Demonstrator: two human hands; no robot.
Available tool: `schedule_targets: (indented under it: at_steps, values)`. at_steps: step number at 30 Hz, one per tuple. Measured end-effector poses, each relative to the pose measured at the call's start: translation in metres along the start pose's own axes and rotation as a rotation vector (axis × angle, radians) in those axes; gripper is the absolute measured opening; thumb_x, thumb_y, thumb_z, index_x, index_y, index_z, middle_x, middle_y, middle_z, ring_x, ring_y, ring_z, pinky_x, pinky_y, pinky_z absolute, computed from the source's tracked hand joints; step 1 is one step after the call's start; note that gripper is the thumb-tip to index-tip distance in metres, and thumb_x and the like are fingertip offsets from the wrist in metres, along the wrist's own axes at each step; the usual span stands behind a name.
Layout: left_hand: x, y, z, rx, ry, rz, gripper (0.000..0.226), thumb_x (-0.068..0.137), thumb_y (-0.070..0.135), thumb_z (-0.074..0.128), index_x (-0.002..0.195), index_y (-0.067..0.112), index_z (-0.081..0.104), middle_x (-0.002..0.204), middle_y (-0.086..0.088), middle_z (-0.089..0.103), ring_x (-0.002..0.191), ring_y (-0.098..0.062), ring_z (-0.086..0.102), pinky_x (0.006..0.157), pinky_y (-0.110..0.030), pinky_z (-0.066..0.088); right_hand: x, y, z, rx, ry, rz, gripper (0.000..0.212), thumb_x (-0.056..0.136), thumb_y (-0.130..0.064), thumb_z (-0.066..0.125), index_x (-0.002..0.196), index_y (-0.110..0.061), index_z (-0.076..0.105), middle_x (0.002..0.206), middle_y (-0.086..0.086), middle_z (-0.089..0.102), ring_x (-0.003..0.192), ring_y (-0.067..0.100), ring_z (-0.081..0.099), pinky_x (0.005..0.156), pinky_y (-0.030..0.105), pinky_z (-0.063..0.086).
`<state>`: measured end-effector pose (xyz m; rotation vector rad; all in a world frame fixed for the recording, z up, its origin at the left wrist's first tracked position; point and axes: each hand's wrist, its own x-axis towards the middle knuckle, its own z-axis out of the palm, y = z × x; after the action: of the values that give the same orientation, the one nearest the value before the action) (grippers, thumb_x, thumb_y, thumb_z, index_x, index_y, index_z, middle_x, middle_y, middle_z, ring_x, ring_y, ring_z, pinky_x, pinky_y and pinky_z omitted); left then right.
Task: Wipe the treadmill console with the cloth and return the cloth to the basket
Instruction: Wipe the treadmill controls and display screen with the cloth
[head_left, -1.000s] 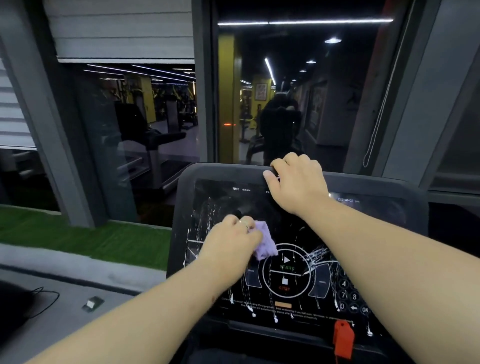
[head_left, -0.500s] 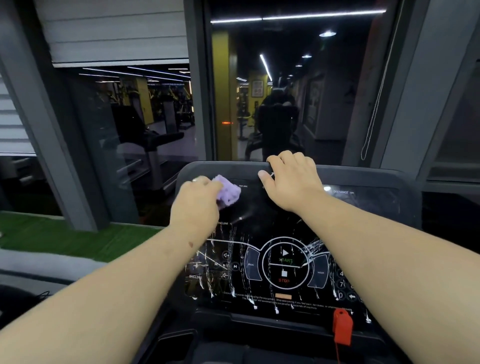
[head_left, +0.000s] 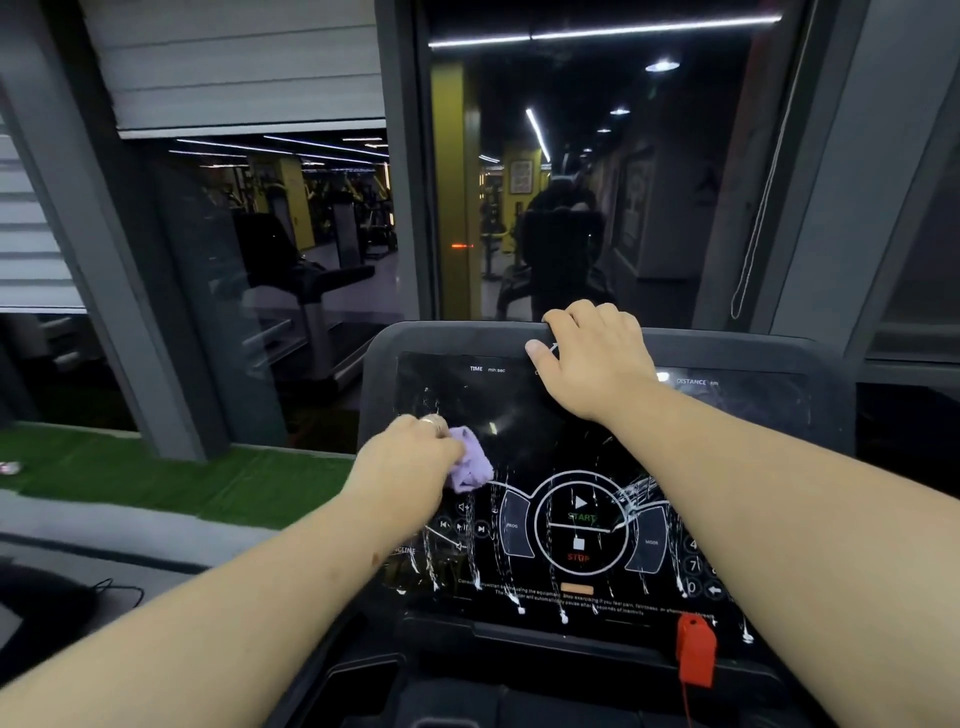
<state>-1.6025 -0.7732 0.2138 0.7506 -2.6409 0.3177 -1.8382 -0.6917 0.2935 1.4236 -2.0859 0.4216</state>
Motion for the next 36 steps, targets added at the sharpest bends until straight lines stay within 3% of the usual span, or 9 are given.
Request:
schedule_targets:
  at_steps: [5,10,15,20,23,26,31,34,36]
  values:
    - [0.023,-0.024,-0.008,-0.038,0.186,-0.249,0.018,0.079,0.009,0.07,0.095,0.017,0.072,0.094,-0.006,0.061,0.079,-0.031,0.058,0.065,-0.044,0.055,0.0,0.0,0.002,0.004,0.011,0.011,0.054,0.098,-0.058,0.029,0.126,-0.023,0.058,0.118,0.001,0.058,0.105,0.028,0.051,0.099,0.045,0.039]
    - [-0.007,0.004,0.009,-0.051,0.046,-0.053,0.021,0.08,0.007,0.069,0.095,0.021,0.068,0.1,-0.001,0.059,0.084,-0.026,0.054,0.06,-0.038,0.053,0.0,0.001,0.004,-0.014,0.009,0.006,0.055,0.097,-0.059,0.029,0.128,-0.023,0.057,0.117,0.001,0.059,0.105,0.028,0.051,0.098,0.045,0.04]
    - [0.03,-0.032,-0.013,-0.061,0.231,-0.298,0.011,0.076,0.006,0.073,0.084,0.012,0.069,0.084,-0.009,0.057,0.069,-0.03,0.054,0.058,-0.037,0.048,-0.001,-0.001,0.004,-0.032,0.012,0.008,0.055,0.097,-0.059,0.03,0.128,-0.023,0.056,0.118,0.001,0.058,0.105,0.027,0.051,0.098,0.044,0.038]
    - [-0.003,-0.006,0.011,-0.049,0.084,-0.063,0.022,0.074,0.003,0.068,0.091,0.017,0.069,0.096,-0.006,0.06,0.078,-0.029,0.054,0.059,-0.043,0.055,-0.002,-0.002,0.004,-0.049,0.011,0.014,0.056,0.097,-0.06,0.029,0.127,-0.023,0.057,0.118,0.001,0.058,0.106,0.028,0.052,0.098,0.045,0.039]
    - [0.022,-0.029,-0.008,0.023,0.107,-0.15,0.016,0.083,0.016,0.069,0.099,0.019,0.069,0.096,-0.004,0.058,0.084,-0.026,0.058,0.07,-0.042,0.056,-0.002,-0.002,0.004,-0.052,0.01,0.01,0.055,0.097,-0.06,0.03,0.128,-0.023,0.056,0.119,0.001,0.058,0.106,0.028,0.052,0.099,0.044,0.039]
    - [0.022,-0.029,-0.009,0.005,0.194,-0.268,0.012,0.081,0.015,0.074,0.092,0.013,0.069,0.09,-0.009,0.058,0.077,-0.03,0.057,0.062,-0.04,0.051,-0.001,-0.002,0.003,-0.051,0.007,0.01,0.055,0.097,-0.06,0.03,0.127,-0.022,0.056,0.119,0.001,0.058,0.106,0.027,0.051,0.099,0.044,0.039]
    - [-0.001,-0.013,0.004,-0.004,0.019,-0.09,0.017,0.079,0.01,0.071,0.093,0.02,0.07,0.097,-0.003,0.056,0.082,-0.025,0.054,0.062,-0.041,0.057,-0.001,-0.002,0.003,-0.054,0.012,0.012,0.055,0.097,-0.06,0.03,0.127,-0.023,0.056,0.118,0.001,0.059,0.105,0.027,0.052,0.098,0.044,0.04]
    - [0.029,-0.04,-0.014,-0.028,0.218,-0.252,0.014,0.077,0.015,0.077,0.089,0.014,0.07,0.088,-0.008,0.057,0.074,-0.03,0.056,0.059,-0.042,0.053,-0.001,-0.002,0.004,-0.054,0.018,0.011,0.054,0.097,-0.06,0.03,0.127,-0.023,0.056,0.118,0.001,0.058,0.105,0.027,0.051,0.097,0.044,0.039]
    - [0.021,-0.031,-0.011,-0.062,0.226,-0.266,0.016,0.079,0.017,0.079,0.091,0.012,0.068,0.09,-0.009,0.056,0.076,-0.03,0.053,0.058,-0.04,0.05,-0.001,-0.002,0.004,-0.051,0.017,0.009,0.054,0.097,-0.06,0.03,0.128,-0.023,0.056,0.119,0.001,0.058,0.105,0.027,0.051,0.098,0.044,0.038]
